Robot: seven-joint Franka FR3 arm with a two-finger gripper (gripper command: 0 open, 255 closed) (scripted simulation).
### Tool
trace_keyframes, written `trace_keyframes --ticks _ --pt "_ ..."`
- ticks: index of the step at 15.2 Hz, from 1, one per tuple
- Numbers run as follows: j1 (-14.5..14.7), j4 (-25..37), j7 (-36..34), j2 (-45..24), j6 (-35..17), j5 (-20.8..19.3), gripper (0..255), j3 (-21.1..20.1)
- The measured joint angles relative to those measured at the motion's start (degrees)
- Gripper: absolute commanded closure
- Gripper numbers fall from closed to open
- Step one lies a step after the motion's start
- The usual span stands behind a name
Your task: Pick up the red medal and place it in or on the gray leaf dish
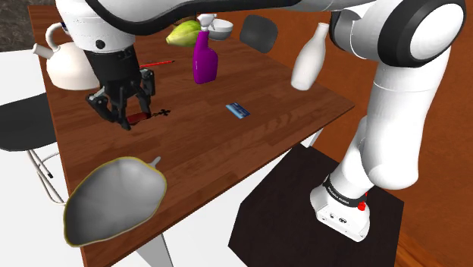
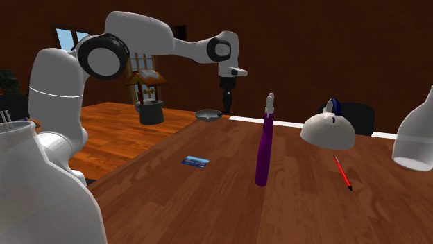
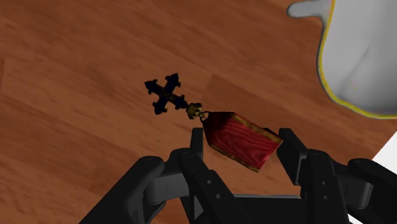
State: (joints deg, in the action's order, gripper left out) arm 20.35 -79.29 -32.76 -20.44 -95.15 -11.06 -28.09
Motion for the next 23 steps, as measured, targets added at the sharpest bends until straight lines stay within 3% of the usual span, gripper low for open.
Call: trace_keyframes --ticks 8,15,19,23 --pt "2.2 6.3 -1.5 -1.2 5.3 -0.5 255 -0.5" --pt "9.4 10.5 -9.7 -4.0 7.5 -2.2 255 -2.5" --pt "15.2 16.8 -14.5 -8.1 10.2 -4.2 255 -3.2" --pt "15.9 15.4 -15.8 -8.6 8.5 -4.4 255 -3.3"
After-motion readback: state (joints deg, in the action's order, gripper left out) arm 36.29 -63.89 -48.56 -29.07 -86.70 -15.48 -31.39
